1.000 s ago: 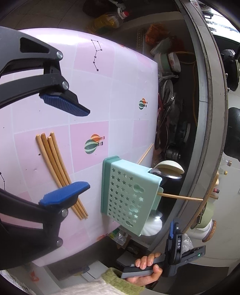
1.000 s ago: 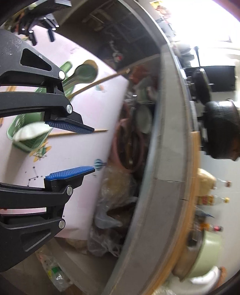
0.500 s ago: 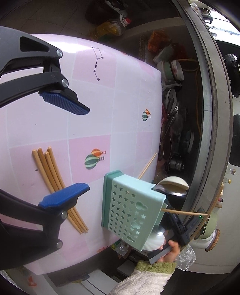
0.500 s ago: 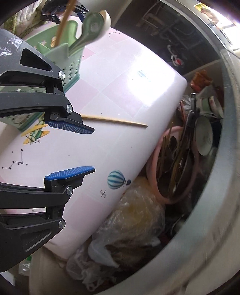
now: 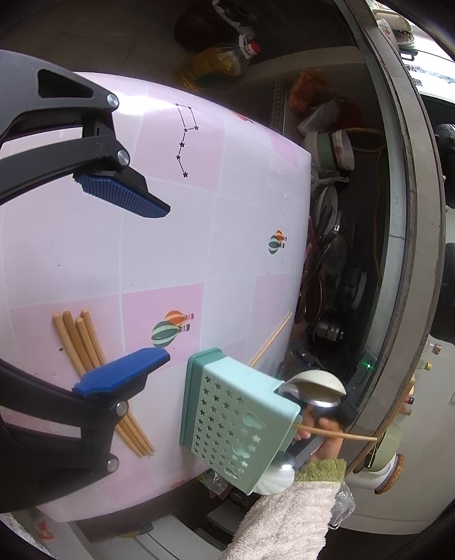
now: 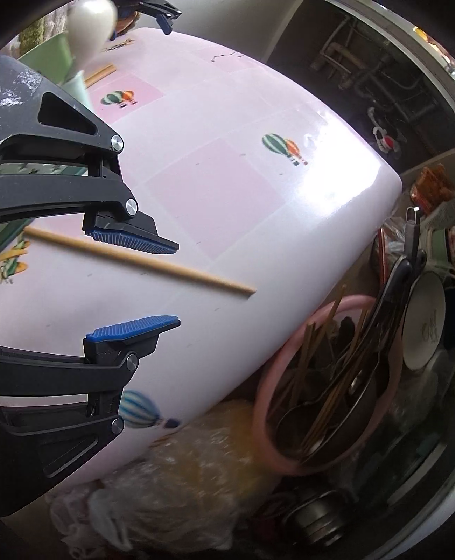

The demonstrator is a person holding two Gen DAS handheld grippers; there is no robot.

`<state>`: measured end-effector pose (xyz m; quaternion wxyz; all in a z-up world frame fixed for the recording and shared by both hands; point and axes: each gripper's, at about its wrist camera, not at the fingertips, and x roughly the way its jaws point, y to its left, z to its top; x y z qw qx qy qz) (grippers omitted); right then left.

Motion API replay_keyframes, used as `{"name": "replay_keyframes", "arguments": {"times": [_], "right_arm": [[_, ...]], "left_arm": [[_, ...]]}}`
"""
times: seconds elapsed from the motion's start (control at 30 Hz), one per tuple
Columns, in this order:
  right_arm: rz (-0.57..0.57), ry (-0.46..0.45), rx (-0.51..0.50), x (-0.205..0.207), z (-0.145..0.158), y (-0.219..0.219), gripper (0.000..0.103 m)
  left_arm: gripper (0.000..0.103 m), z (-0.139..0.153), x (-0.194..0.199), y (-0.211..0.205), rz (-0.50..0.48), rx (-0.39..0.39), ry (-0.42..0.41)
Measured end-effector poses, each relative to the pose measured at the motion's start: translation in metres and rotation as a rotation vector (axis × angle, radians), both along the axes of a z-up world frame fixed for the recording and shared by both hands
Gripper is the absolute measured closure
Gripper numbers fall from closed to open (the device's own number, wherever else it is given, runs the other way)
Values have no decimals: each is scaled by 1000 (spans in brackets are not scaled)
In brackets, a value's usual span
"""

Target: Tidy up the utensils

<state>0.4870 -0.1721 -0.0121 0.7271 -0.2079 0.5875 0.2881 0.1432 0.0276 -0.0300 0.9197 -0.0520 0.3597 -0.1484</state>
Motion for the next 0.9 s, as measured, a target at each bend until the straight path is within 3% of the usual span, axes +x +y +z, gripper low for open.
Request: {"name": "replay_keyframes", "arguments": {"times": [0.23,0.57,0.7,0.83,0.9], "right_arm": [[54,-2,-38,10,-16,30,68],[57,-41,-141,6,-34,31,76],[58,-16,-128,5,-35,29,95],[26,-14,-93,3,-32,26,99],[14,-55,-95,2,-24,24,99]], "left_arm": [[29,-5,5,10,25,-10,14],[29,-10,6,15,30,-18,25],[29,-10,6,16,38,-19,27],[29,-10,6,19,48,-28,30],[29,-9,6,20,50,-27,28]]}}
